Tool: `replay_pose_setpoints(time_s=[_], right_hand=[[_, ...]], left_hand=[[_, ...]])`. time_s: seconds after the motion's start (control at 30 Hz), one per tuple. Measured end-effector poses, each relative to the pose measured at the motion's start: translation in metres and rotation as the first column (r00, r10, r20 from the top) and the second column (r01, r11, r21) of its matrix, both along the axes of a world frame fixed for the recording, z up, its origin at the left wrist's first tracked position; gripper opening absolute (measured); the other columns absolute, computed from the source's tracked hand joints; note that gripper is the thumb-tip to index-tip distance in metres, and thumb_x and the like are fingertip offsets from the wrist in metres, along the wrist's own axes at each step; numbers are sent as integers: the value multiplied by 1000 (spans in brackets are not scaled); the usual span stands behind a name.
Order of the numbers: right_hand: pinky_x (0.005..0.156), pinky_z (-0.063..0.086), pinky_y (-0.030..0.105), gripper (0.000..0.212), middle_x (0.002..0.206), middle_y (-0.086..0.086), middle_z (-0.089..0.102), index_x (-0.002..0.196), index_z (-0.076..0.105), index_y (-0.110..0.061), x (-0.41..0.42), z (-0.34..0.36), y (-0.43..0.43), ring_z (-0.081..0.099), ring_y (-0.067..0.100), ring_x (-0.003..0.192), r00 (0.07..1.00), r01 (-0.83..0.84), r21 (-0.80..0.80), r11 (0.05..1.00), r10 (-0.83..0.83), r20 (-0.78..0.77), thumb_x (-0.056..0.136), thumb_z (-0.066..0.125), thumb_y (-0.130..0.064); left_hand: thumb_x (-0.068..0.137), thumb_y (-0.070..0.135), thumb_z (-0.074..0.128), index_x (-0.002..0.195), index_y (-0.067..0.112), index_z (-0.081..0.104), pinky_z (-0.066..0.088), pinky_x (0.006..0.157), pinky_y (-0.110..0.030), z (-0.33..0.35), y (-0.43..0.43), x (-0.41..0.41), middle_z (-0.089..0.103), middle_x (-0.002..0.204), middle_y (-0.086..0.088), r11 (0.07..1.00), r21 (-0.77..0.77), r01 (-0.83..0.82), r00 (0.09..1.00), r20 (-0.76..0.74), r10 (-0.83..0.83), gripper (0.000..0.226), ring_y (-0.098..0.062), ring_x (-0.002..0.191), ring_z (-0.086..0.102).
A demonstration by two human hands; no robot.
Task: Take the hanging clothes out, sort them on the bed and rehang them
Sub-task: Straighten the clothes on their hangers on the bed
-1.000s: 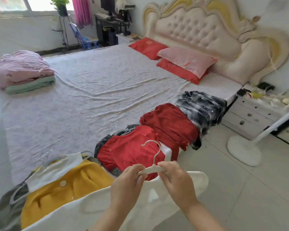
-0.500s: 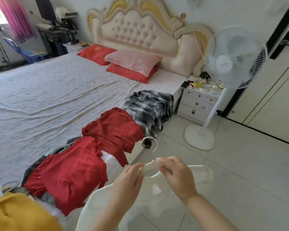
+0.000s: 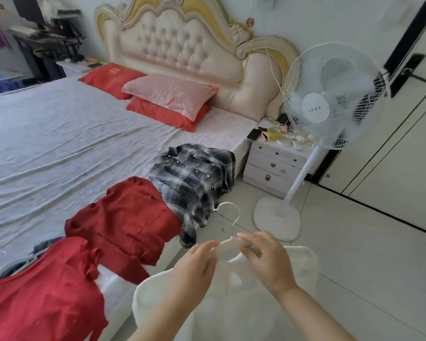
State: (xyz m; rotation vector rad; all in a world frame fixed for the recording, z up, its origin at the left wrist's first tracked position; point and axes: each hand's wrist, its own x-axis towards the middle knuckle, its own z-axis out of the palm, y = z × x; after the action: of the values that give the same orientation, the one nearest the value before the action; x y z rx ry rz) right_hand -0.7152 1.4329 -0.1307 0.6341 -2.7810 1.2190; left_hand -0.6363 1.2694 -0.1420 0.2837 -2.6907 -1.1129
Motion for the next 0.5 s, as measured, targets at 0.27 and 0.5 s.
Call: replay_pose_setpoints(time_s=[0.27, 0.5], right_hand=[[70, 39, 10, 31, 76, -16, 51, 99, 72, -28, -142, 6, -21, 56, 8, 72, 1000, -15, 47, 999, 14, 16, 76, 71, -7], [70, 42, 19, 29, 78, -14, 53, 99, 73, -27, -255, -2, -51, 58, 13, 77, 993, -117, 64, 991, 115, 29, 76, 72, -8]], left_hand=[[91, 17, 52, 125, 23, 54, 27, 79, -10, 0, -21, -142, 59, 118, 5, 1000, -5, 30, 999, 34, -30, 34, -14, 108, 54], [91, 17, 52, 126, 23, 52, 26, 77, -7, -6, -43, -239, 59, 116, 5, 999, 12, -38, 995, 88, 37, 36, -14, 108, 53]])
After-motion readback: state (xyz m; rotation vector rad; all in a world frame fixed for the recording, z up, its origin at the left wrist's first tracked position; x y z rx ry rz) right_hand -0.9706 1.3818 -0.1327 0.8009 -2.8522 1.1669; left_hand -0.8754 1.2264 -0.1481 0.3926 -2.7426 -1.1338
